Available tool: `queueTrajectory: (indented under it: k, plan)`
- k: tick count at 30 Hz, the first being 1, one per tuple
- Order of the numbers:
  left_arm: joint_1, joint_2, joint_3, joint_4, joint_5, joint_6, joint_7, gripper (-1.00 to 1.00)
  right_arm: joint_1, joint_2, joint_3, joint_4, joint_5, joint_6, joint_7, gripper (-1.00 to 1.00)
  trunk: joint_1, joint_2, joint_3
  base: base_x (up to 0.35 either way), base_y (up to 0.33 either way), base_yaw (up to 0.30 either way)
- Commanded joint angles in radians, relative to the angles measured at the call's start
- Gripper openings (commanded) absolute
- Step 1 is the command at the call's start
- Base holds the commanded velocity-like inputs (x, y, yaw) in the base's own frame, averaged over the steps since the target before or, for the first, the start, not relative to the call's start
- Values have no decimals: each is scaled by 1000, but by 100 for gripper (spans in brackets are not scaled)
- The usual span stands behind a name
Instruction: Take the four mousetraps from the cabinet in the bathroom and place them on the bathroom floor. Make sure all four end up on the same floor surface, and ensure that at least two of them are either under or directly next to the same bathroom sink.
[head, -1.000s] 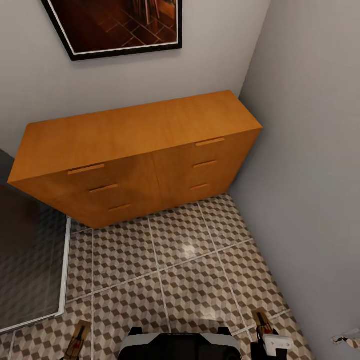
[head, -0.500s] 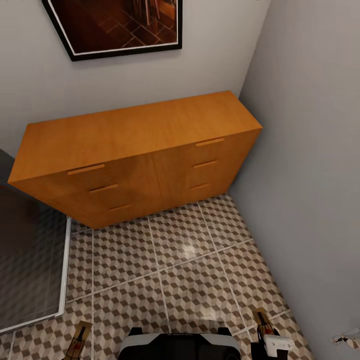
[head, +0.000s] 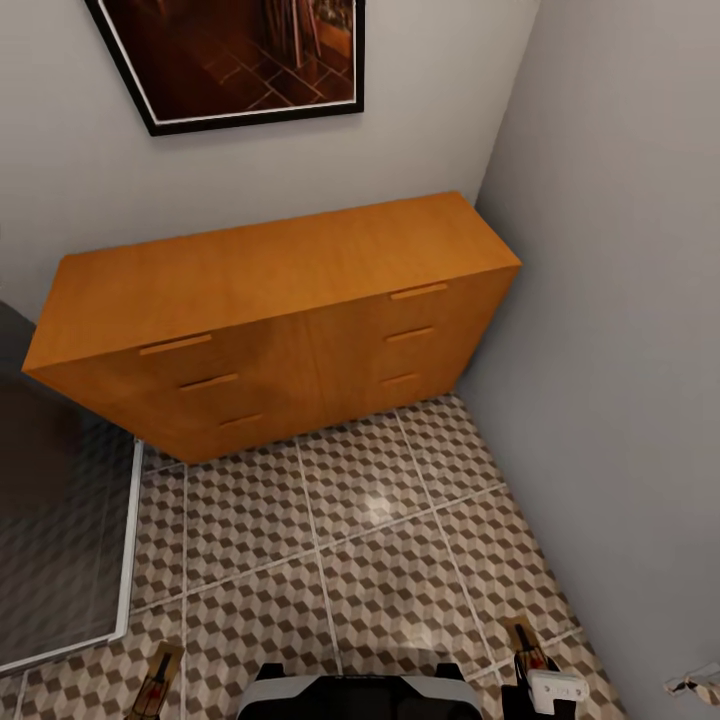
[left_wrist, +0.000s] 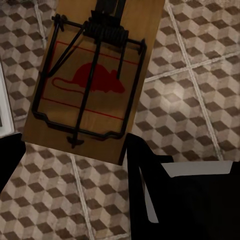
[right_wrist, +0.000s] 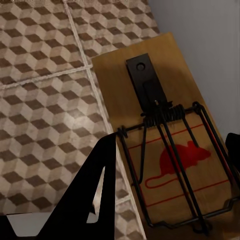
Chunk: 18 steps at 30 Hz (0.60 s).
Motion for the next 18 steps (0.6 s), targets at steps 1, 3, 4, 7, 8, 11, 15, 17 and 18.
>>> queueTrajectory:
  k: [1,3,4,7,8,11,15,17,18]
  plan:
    - [-1,0,-5,3,8,-4,-7,-100,-1,-1,9,0,-5,-2,-8,-100,1,-1,1,0,0,0]
    - [-1,0,-5,3,8,-4,-7,-100,-1,-2,9,0,-5,-2,-8,-100,1,-1,4,0,0,0]
    - [-1,0,-5,3,8,-4,-7,-100,-1,-2,9,0,-5,-2,-8,-100,1,-1,5,0,0,0]
    - [-1,-2,-5,3,8,-6,-7,-100,-1,-2,8,1,-5,-1,-8,-100,1,-1,10,0,0,0]
    - [-1,-3,-5,3,8,-7,-7,-100,-1,-1,8,1,-5,-1,-8,-100,1,-1,12,0,0,0]
    - [-1,-3,-5,3,8,-8,-7,-100,-1,-1,8,3,-5,-1,-8,-100,1,-1,17,0,0,0]
    - [-1,-4,-5,3,8,-7,-7,-100,-1,-1,8,6,-5,-1,-8,-100,1,-1,23,0,0,0]
    - [-1,-4,-5,3,8,-5,-7,-100,-1,-1,8,7,-5,-1,-8,-100,1,-1,26,0,0,0]
    - [-1,-4,-5,3,8,-5,-7,-100,-1,-1,8,7,-5,-1,-8,-100,1,-1,28,0,0,0]
